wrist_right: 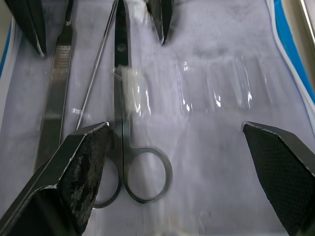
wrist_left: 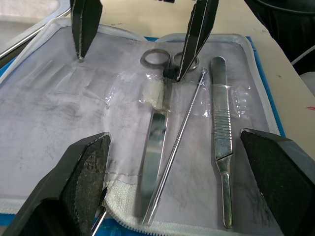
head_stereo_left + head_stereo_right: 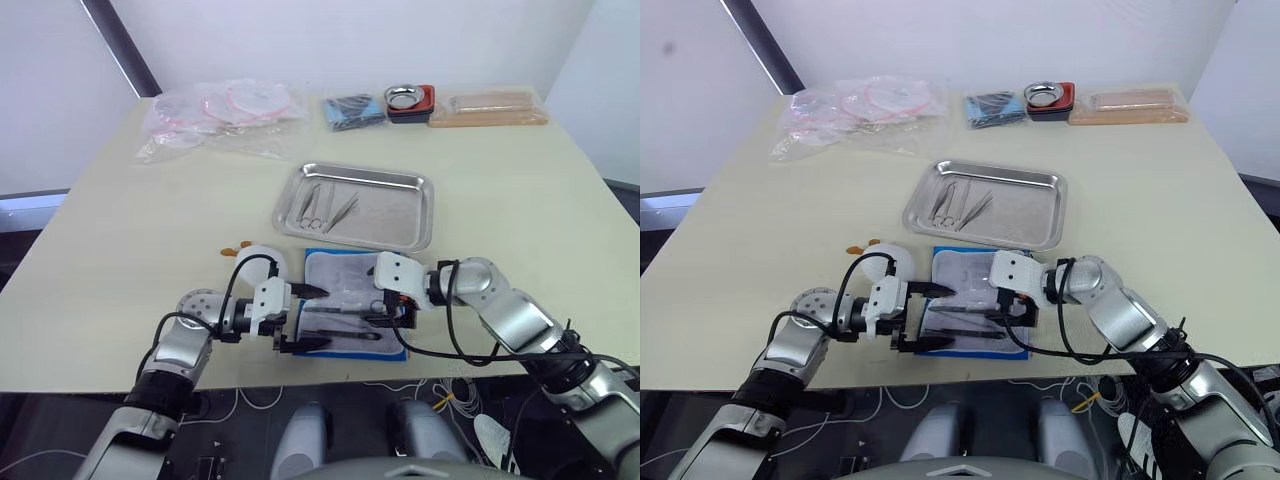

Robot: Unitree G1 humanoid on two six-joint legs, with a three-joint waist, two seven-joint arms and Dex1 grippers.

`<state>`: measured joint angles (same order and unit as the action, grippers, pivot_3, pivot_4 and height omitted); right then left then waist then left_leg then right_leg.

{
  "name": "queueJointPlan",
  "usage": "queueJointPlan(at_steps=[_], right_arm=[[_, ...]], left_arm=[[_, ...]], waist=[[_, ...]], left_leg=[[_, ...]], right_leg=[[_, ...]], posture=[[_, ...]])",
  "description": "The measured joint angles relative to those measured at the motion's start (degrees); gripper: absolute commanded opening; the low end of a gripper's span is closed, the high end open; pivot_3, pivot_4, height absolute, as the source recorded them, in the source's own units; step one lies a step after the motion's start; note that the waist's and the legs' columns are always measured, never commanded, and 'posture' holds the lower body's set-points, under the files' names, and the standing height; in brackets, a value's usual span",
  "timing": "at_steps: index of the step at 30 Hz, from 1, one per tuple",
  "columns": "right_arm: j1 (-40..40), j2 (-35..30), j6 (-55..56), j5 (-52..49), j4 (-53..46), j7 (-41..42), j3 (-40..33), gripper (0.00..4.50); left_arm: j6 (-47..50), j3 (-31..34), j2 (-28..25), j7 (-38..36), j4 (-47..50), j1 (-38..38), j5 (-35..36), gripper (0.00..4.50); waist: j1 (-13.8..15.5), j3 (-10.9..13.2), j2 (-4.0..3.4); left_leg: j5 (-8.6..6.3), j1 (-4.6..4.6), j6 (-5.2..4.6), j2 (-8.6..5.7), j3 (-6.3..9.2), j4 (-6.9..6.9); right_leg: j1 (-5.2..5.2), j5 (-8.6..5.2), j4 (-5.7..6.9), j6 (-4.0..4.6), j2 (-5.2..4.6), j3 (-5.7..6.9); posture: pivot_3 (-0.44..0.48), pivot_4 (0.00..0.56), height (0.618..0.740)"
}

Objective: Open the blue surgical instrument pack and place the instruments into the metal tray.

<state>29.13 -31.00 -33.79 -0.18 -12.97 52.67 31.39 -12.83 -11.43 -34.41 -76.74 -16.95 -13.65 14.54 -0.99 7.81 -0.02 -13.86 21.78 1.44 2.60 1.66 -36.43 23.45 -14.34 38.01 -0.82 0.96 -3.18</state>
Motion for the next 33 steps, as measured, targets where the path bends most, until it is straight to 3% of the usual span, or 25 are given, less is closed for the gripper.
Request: queueJointPlan(at_steps=[5, 9, 10, 12, 13, 15, 18, 33], right_arm=[[0.0, -0.7, 0.1, 0.5, -0.7, 0.8, 0.4, 4.5], [-0.5, -0.3, 0.1, 0.4, -0.7, 1.1, 0.4, 3.45], [-0.8, 0.0, 0.1, 0.4, -0.8, 1.4, 0.5, 2.78], [-0.8, 0.0, 0.1, 0.4, -0.8, 1.8, 1.0, 2.36], [-0.8, 0.0, 0.1, 0.4, -0.8, 1.9, 1.0, 1.62], [-0.8, 0.0, 0.0, 0.2, -0.8, 2.2, 1.0, 1.37], [-0.9, 0.0, -0.9, -1.3, -0.8, 3.9, 0.9, 0.21], [-1.5, 1.1, -0.4, -2.5, 0.5, 3.9, -0.4, 0.09]], left_arm=[[0.0, 0.0, 0.0, 0.2, 0.0, 0.1, -0.1, 4.44], [-0.2, 0.0, -0.1, 0.3, 0.0, 0.1, -0.1, 4.5], [-0.2, 0.0, -0.1, 0.4, 0.0, 0.1, -0.2, 4.5], [-0.3, 0.0, -0.2, 0.8, 0.0, 0.1, -0.3, 4.5], [-0.4, 0.0, -0.2, 0.8, 0.0, 0.2, -0.3, 4.5], [-0.4, 0.0, -0.1, 0.8, 0.0, 0.2, -0.3, 4.5], [-0.4, 0.0, -0.1, 0.9, 0.1, 0.2, -0.3, 4.5], [-1.4, 0.0, 0.0, 1.5, -0.1, 0.3, -0.5, 4.5]], waist=[[0.0, 0.0, -0.01], [0.0, 0.0, 0.01], [0.0, -0.1, -0.01], [0.0, -0.1, -0.01], [0.0, -0.1, 0.0], [0.0, -0.1, 0.01], [0.0, -0.1, 0.0], [-0.1, -0.1, 0.03]], left_leg=[[-0.01, -0.01, -0.01, 0.0, 0.01, 0.0], [-0.01, -0.02, -0.01, 0.0, 0.01, 0.0], [-0.01, -0.03, -0.01, 0.0, 0.01, 0.0], [0.0, -0.04, -0.01, 0.0, 0.0, 0.0], [0.0, -0.05, -0.01, 0.0, 0.0, -0.01], [0.0, -0.04, -0.01, 0.0, 0.0, -0.01], [0.0, -0.04, -0.01, 0.0, 0.0, -0.01], [0.0, -0.06, -0.01, -0.01, 0.0, -0.01]], right_leg=[[0.0, 0.0, 0.01, 0.0, 0.0, 0.01], [0.0, 0.0, 0.01, 0.0, 0.01, 0.01], [0.0, 0.0, 0.02, 0.0, 0.01, 0.0], [-0.01, 0.0, 0.03, 0.01, 0.01, 0.0], [-0.01, -0.11, 0.04, 0.18, 0.01, -0.01], [-0.01, -0.11, 0.04, 0.19, 0.01, -0.01], [-0.01, -0.11, 0.03, 0.18, 0.01, -0.01], [-0.01, -0.11, 0.04, 0.18, 0.01, -0.02]], posture=[[0.0, 0.15, 0.74], [0.0, 0.15, 0.74], [0.0, 0.15, 0.74], [0.0, 0.15, 0.74], [0.0, 0.15, 0.74], [0.0, 0.15, 0.74], [0.0, 0.15, 0.74], [0.0, 0.15, 0.74]])
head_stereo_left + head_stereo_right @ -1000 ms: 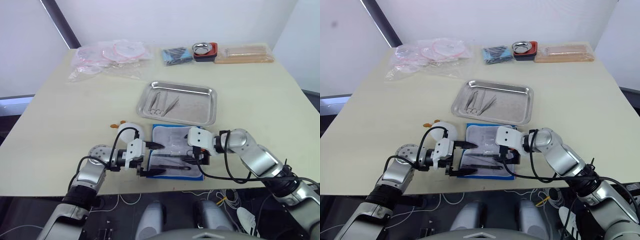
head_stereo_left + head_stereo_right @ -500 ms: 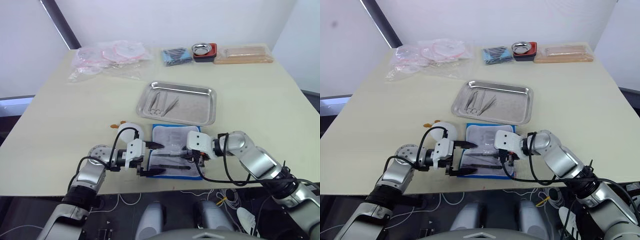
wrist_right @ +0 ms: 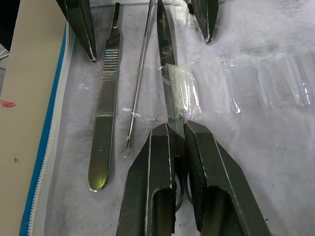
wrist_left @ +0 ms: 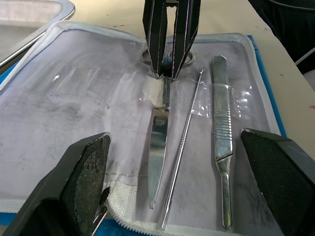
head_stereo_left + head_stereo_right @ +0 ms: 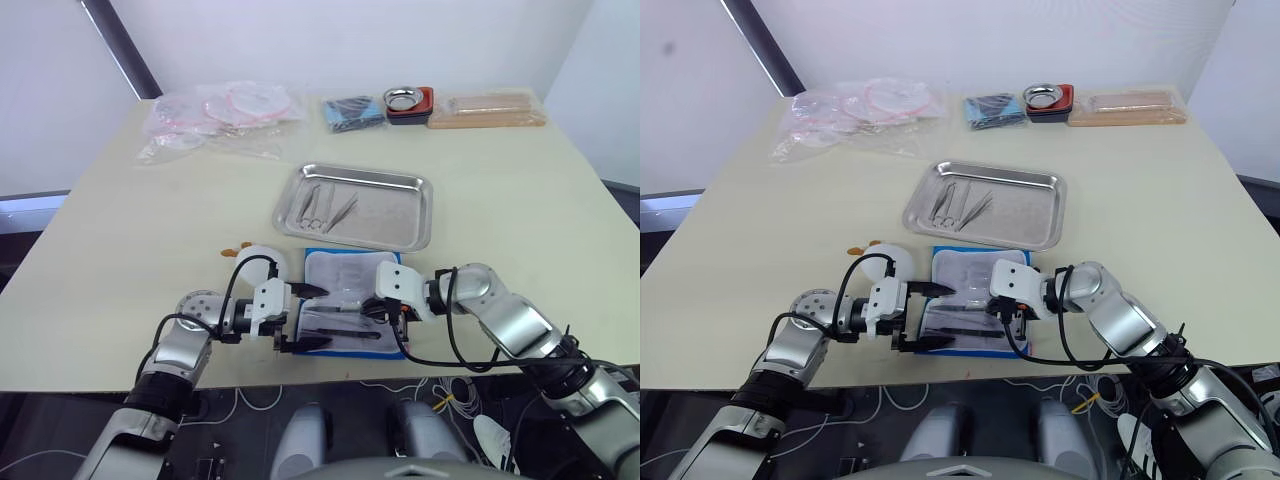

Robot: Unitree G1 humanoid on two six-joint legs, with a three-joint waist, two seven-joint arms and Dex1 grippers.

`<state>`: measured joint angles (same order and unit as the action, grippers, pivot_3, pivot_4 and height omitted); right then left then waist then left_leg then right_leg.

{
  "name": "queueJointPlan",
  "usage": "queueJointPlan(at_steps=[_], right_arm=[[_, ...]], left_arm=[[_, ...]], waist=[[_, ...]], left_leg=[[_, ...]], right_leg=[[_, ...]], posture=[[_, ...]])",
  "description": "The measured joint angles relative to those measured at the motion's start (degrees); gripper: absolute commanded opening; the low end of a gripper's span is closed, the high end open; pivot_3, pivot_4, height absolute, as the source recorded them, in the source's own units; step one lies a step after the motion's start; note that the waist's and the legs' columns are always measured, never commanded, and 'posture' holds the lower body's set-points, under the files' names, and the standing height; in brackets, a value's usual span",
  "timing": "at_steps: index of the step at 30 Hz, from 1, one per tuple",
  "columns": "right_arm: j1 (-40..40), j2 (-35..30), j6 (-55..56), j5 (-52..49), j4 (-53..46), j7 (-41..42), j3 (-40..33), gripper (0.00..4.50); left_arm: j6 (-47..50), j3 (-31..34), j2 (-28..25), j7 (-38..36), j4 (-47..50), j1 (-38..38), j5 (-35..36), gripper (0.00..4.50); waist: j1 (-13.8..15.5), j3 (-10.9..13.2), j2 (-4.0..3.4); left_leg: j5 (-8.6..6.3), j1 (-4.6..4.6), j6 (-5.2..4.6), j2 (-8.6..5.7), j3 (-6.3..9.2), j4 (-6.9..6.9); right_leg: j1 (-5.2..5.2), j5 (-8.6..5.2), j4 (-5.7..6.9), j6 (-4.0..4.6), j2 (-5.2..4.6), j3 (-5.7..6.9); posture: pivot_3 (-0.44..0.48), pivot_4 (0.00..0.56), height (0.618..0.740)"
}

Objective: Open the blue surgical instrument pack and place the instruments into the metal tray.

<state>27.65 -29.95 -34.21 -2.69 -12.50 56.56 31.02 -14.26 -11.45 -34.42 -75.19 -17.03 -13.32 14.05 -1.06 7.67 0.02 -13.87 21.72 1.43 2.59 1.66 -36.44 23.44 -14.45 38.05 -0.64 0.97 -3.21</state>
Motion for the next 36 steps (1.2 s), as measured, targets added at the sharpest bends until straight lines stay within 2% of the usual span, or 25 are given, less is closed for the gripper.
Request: queueJointPlan(at_steps=[11, 26, 36], right_arm=[[5.9, -1.4, -10.3, 0.8, -5.4, 1.4, 3.1, 0.09], [12.3, -5.7, -17.6, 3.0, -10.3, 2.0, 8.8, 0.09], [13.8, -12.3, -19.2, 3.0, -13.1, 4.5, 9.3, 0.09]], left_arm=[[-1.3, 0.0, 0.6, 0.2, -0.5, 0.0, 0.0, 4.5], [-2.0, -0.1, 1.1, 0.4, -1.1, -0.3, 0.0, 4.5], [-2.5, -0.4, 1.4, 0.4, -1.8, -0.7, 0.0, 4.5]], waist=[[0.2, 0.0, -0.04], [0.3, 0.0, -0.07], [0.4, 0.0, -0.12]], left_leg=[[0.0, 0.06, 0.0, -0.08, 0.05, 0.0], [0.01, 0.11, -0.01, -0.24, 0.16, -0.03], [0.01, 0.1, -0.01, -0.31, 0.18, -0.04]], right_leg=[[0.01, 0.0, -0.03, 0.0, -0.05, 0.0], [0.0, -0.01, -0.05, -0.04, -0.14, 0.0], [0.0, -0.02, -0.06, -0.07, -0.21, 0.01]], posture=[[0.0, 0.15, 0.74], [0.0, 0.15, 0.74], [0.0, 0.15, 0.74]])
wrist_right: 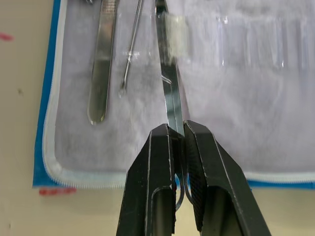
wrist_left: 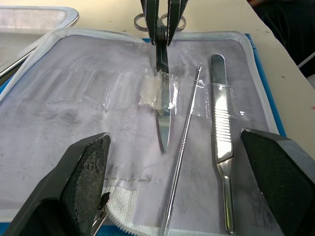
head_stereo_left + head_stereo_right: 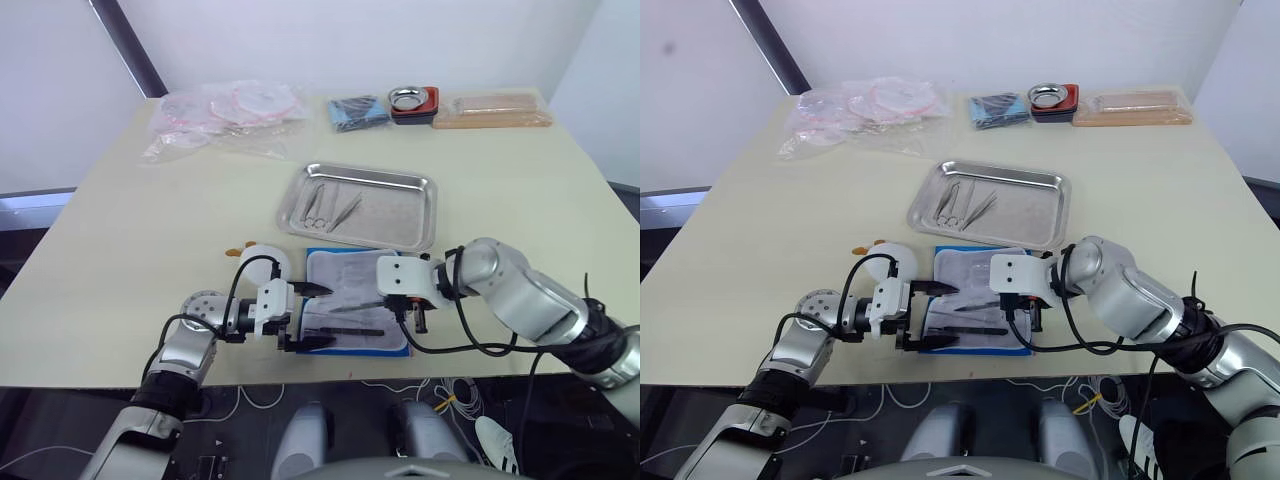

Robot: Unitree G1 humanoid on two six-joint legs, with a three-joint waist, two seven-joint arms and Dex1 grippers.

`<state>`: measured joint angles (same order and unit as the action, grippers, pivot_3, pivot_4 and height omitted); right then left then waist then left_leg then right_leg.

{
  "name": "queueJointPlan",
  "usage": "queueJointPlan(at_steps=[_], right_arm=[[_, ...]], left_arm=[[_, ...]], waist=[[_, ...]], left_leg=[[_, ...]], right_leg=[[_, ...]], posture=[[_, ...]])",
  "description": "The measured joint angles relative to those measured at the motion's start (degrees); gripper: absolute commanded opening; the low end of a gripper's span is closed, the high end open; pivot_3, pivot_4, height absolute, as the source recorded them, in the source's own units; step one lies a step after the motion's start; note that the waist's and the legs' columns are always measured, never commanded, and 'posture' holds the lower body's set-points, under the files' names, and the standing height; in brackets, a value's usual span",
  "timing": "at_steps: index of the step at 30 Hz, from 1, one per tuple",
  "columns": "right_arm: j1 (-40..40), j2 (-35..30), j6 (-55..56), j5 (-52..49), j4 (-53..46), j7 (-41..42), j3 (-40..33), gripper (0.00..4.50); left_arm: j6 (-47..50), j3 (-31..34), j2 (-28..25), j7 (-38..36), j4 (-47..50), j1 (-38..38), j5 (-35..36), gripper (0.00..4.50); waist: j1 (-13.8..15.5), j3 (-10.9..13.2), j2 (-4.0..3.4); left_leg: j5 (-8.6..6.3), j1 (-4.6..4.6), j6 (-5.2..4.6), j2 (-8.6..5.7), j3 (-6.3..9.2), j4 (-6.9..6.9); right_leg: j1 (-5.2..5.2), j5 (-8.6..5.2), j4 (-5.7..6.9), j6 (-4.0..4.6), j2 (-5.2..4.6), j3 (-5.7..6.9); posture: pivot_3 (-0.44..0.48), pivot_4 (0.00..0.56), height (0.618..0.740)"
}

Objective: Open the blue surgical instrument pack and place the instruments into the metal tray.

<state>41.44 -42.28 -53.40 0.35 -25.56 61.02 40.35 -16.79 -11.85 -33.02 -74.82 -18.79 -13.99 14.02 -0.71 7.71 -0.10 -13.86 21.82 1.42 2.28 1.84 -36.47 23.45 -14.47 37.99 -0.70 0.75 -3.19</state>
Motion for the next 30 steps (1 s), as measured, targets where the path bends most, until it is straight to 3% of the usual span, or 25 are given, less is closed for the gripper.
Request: queueJointPlan(at_steps=[10, 13, 19, 30], right_arm=[[0.2, -6.2, 2.4, -0.2, -0.8, 3.2, -1.8, 0.09], [0.1, -10.7, 4.6, -0.5, -0.5, 5.4, -3.9, 0.09], [-0.9, -12.7, 7.6, -1.1, 0.9, 7.6, -6.7, 0.09], [-1.2, -5.4, 5.3, -7.4, 4.5, 4.4, -16.8, 0.09]], left_arm=[[-0.6, -0.2, 0.3, -0.1, -0.5, -0.5, -0.3, 4.5], [-0.8, -0.2, 0.8, -0.2, -0.7, -0.6, -0.4, 4.5], [-0.9, -0.4, 0.9, -0.2, -0.8, -0.7, -0.4, 4.5], [-0.9, -0.4, 0.9, -0.2, -0.8, -0.7, -0.4, 4.5]], waist=[[0.0, 0.0, -0.06], [0.1, 0.0, -0.1], [0.0, 0.0, -0.12], [0.0, 0.0, -0.19]], left_leg=[[0.0, -0.03, 0.0, -0.01, 0.0, 0.0], [0.0, -0.02, 0.0, -0.13, -0.02, 0.0], [0.0, 0.0, 0.0, -0.17, -0.03, 0.0], [0.0, 0.0, 0.0, -0.18, -0.02, 0.01]], right_leg=[[0.0, -0.01, -0.01, -0.01, -0.03, 0.01], [0.0, -0.06, -0.03, -0.11, -0.22, 0.07], [0.0, -0.08, -0.04, -0.15, -0.3, 0.11], [-0.01, -0.08, -0.03, -0.15, -0.3, 0.12]], posture=[[0.0, 0.15, 0.74], [0.0, 0.15, 0.74], [0.0, 0.15, 0.74], [0.0, 0.15, 0.74]])
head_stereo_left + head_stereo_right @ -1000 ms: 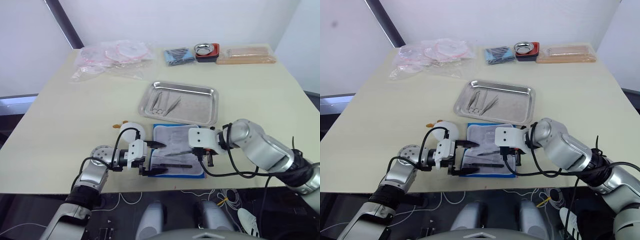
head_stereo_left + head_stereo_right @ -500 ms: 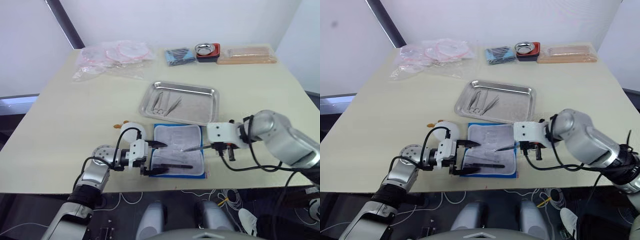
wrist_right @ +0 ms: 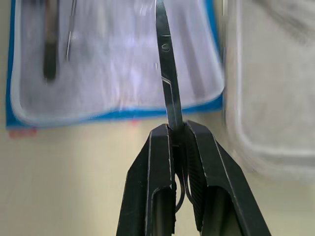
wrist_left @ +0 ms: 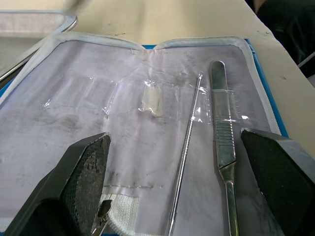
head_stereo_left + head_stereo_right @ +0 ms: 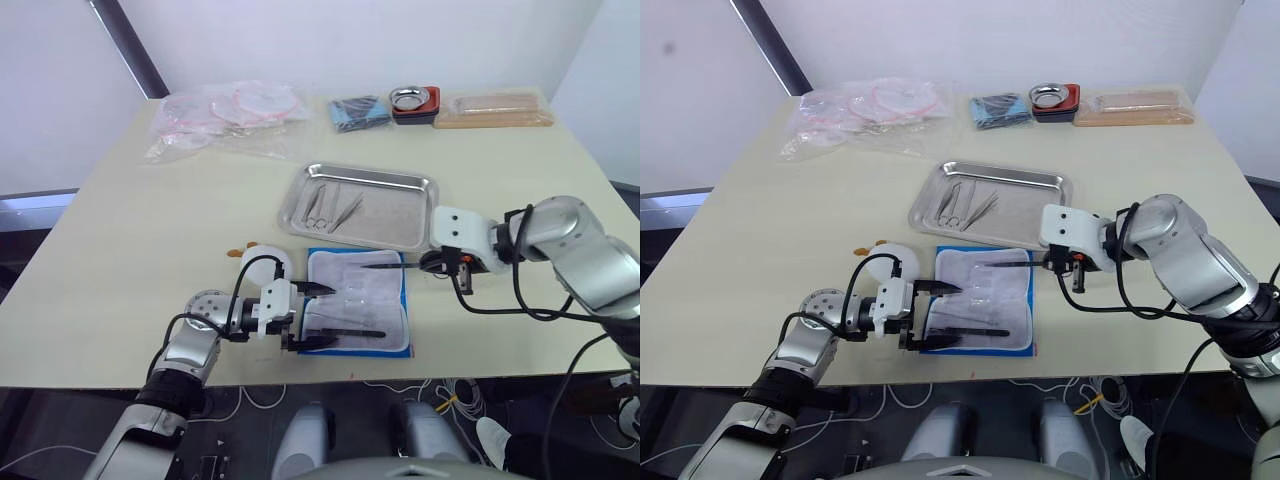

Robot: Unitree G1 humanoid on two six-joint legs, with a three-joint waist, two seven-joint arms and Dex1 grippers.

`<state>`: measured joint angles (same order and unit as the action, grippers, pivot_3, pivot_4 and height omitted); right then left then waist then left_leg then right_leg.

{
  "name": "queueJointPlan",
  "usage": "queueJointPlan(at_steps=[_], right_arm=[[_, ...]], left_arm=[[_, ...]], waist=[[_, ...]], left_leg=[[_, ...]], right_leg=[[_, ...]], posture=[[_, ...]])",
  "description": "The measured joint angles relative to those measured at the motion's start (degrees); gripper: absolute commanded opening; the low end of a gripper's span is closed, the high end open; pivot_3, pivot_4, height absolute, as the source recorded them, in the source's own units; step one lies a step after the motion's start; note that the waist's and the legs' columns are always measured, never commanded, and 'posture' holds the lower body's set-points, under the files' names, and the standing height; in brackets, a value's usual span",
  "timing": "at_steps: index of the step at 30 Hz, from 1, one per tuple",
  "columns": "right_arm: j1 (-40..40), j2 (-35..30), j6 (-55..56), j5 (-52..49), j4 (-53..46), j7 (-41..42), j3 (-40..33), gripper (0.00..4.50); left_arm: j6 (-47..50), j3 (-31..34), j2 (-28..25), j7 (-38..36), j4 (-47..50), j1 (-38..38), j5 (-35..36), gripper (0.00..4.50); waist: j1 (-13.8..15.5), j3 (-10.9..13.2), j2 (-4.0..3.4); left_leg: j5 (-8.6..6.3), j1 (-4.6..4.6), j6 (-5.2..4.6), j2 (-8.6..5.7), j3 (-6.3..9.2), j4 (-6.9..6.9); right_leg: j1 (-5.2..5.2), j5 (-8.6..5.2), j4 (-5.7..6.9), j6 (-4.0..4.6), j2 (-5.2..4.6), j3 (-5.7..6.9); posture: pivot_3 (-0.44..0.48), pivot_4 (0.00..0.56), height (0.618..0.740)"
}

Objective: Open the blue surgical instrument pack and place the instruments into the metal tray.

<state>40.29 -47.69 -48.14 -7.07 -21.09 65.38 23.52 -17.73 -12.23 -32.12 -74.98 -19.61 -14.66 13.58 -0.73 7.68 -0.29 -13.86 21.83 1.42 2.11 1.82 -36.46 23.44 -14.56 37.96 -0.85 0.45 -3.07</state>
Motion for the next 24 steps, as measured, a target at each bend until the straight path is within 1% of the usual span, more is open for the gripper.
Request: queueJointPlan(at_steps=[1, 2, 3, 5, 6, 7, 10, 14, 17, 24], right_arm=[[0.0, 2.2, -0.9, -0.3, 0.9, -1.3, -0.1, 0.09], [0.0, 2.3, -1.0, -0.3, 1.0, -1.4, -0.1, 0.09], [0.0, 4.5, -2.0, -0.4, 2.2, -3.3, -0.4, 0.09], [0.1, 6.7, -2.6, -0.3, 3.6, -5.4, -0.9, 0.09], [0.3, 10.7, -2.8, 0.2, 6.4, -9.6, -2.0, 0.09], [0.4, 11.8, -2.9, 0.4, 7.2, -10.9, -2.1, 0.09], [0.9, 18.0, -3.8, 1.2, 11.7, -17.7, -3.8, 0.09], [2.1, 23.7, -5.2, 1.9, 16.9, -24.9, -6.5, 0.09], [3.2, 25.6, -5.6, 1.9, 18.8, -27.8, -7.3, 0.09], [5.0, 32.5, -6.6, 2.7, 26.8, -36.2, -9.4, 0.09]], left_arm=[[0.0, 0.0, 0.0, 0.1, 0.0, 0.0, 0.0, 4.5], [0.0, 0.0, 0.0, 0.1, 0.0, 0.0, 0.0, 4.5], [0.0, 0.0, 0.0, 0.1, 0.0, 0.0, 0.0, 4.5], [0.0, 0.0, 0.0, 0.1, 0.0, 0.0, 0.0, 4.5], [0.0, 0.0, 0.0, 0.1, 0.0, 0.0, 0.0, 4.5], [0.0, 0.0, 0.0, 0.1, 0.0, 0.0, 0.0, 4.5], [0.0, 0.0, 0.1, 0.1, 0.0, 0.0, 0.0, 4.5], [0.0, 0.0, 0.1, 0.2, 0.1, 0.1, 0.0, 4.5], [0.0, 0.0, 0.1, 0.2, 0.1, 0.2, 0.0, 4.5], [0.0, 0.1, 0.1, 0.4, 0.2, 0.4, 0.0, 4.5]], waist=[[0.0, 0.0, 0.0], [0.0, 0.0, 0.0], [0.0, 0.0, 0.0], [0.0, 0.0, 0.0], [0.0, 0.0, 0.0], [0.0, 0.0, -0.01], [0.0, 0.0, -0.01], [0.0, 0.0, -0.02], [0.0, 0.0, -0.03], [-0.1, 0.0, -0.05]], left_leg=[[0.0, 0.0, 0.0, 0.0, 0.0, 0.0], [0.0, 0.0, 0.0, 0.0, 0.0, 0.0], [0.0, 0.01, -0.01, -0.01, -0.01, 0.0], [0.01, 0.02, -0.01, -0.01, -0.01, 0.0], [0.01, 0.02, -0.02, -0.02, -0.01, 0.0], [0.01, 0.02, -0.02, -0.01, -0.01, 0.0], [0.02, 0.04, -0.03, -0.02, 0.02, 0.0], [0.02, 0.02, -0.04, -0.02, 0.01, 0.0], [0.03, 0.03, -0.05, -0.02, 0.02, 0.0], [0.03, 0.01, -0.06, -0.02, 0.01, 0.0]], right_leg=[[0.0, 0.0, 0.0, 0.0, 0.0, -0.01], [0.0, 0.0, 0.0, 0.0, 0.0, -0.01], [-0.01, 0.0, 0.0, 0.0, 0.0, -0.01], [0.0, 0.0, 0.0, -0.01, 0.0, -0.02], [-0.05, 0.01, 0.02, -0.01, 0.0, -0.02], [-0.05, 0.01, 0.02, -0.01, 0.01, -0.02], [-0.07, 0.01, 0.01, -0.01, 0.01, -0.01], [-0.07, 0.01, 0.02, -0.02, 0.01, -0.03], [-0.08, 0.01, 0.01, -0.02, 0.02, -0.02], [-0.1, 0.02, 0.02, -0.03, 0.02, -0.04]], posture=[[0.0, 0.15, 0.74], [0.0, 0.15, 0.74], [0.0, 0.15, 0.74], [0.0, 0.15, 0.74], [0.0, 0.15, 0.74], [0.0, 0.15, 0.74], [0.0, 0.15, 0.74], [0.0, 0.15, 0.74], [0.0, 0.15, 0.74], [0.0, 0.15, 0.74]])
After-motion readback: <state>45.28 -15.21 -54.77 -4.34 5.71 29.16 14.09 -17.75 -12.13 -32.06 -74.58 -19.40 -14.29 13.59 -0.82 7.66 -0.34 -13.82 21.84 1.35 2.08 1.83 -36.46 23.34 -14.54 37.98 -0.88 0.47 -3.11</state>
